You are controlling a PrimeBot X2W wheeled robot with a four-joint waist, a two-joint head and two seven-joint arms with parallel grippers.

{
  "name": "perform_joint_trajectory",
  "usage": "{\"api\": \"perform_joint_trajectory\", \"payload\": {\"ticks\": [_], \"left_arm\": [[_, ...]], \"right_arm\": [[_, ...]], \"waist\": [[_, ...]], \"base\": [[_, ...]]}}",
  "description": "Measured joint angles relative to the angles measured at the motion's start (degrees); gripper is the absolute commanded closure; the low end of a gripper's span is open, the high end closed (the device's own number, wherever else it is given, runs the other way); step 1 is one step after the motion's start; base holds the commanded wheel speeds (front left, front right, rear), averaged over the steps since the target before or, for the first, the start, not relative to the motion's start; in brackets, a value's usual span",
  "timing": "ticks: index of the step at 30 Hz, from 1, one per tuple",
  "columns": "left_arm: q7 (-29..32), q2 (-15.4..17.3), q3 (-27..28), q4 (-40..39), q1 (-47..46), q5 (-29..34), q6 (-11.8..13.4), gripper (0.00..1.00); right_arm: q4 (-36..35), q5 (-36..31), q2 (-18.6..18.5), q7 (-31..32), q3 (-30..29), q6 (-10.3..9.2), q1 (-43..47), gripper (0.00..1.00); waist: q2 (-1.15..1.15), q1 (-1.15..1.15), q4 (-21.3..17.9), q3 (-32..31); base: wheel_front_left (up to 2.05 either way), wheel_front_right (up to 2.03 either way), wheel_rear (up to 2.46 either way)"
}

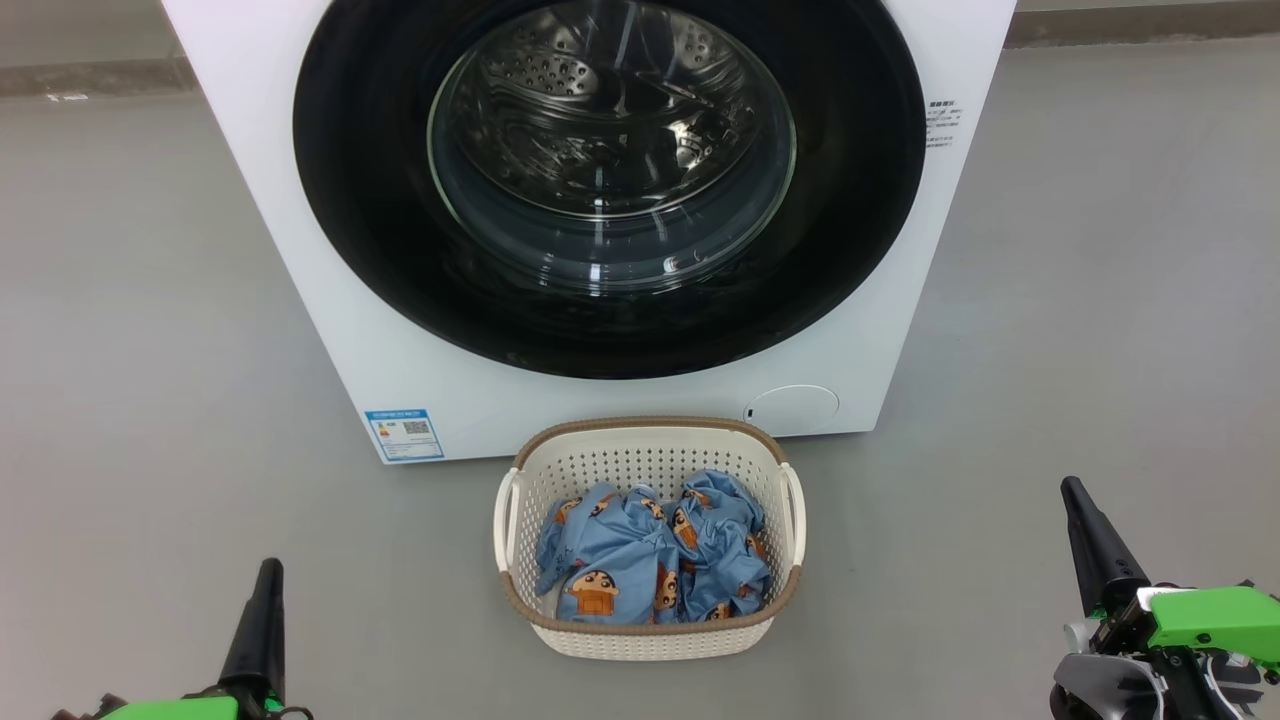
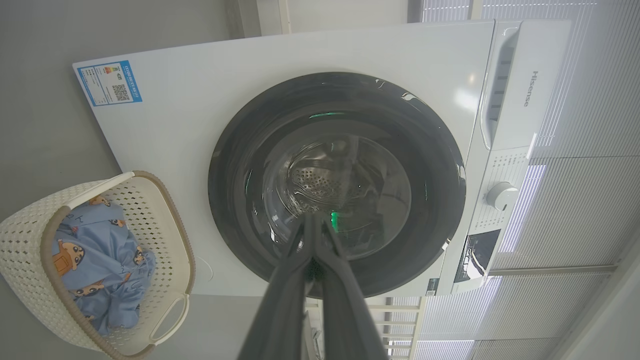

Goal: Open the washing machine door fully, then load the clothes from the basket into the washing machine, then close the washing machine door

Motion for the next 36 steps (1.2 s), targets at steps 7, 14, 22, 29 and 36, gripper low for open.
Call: {"api": "perform_joint_trajectory", "payload": {"ticks": [7,14,22,29,36], "left_arm": [[0.0,0.0,0.0,0.0,0.0,0.0,0.0,1.0],[0.0,0.0,0.0,0.0,0.0,0.0,0.0,1.0],[0.0,0.0,0.0,0.0,0.0,0.0,0.0,1.0],[0.0,0.0,0.0,0.0,0.0,0.0,0.0,1.0],[0.0,0.0,0.0,0.0,0.0,0.0,0.0,1.0]], "right_arm": [[0.0,0.0,0.0,0.0,0.0,0.0,0.0,1.0],[0.0,0.0,0.0,0.0,0.0,0.0,0.0,1.0],[0.0,0.0,0.0,0.2,0.0,0.0,0.0,1.0],[0.0,0.0,0.0,0.2,0.0,0.0,0.0,1.0],[0.0,0.0,0.0,0.2,0.0,0.0,0.0,1.0]], "waist": [[0.0,0.0,0.0,0.0],[0.0,0.0,0.0,0.0],[0.0,0.0,0.0,0.0],[0.0,0.0,0.0,0.0],[0.0,0.0,0.0,0.0]], "base": [[0.0,0.0,0.0],[0.0,0.0,0.0],[0.0,0.0,0.0],[0.0,0.0,0.0],[0.0,0.0,0.0]]}}
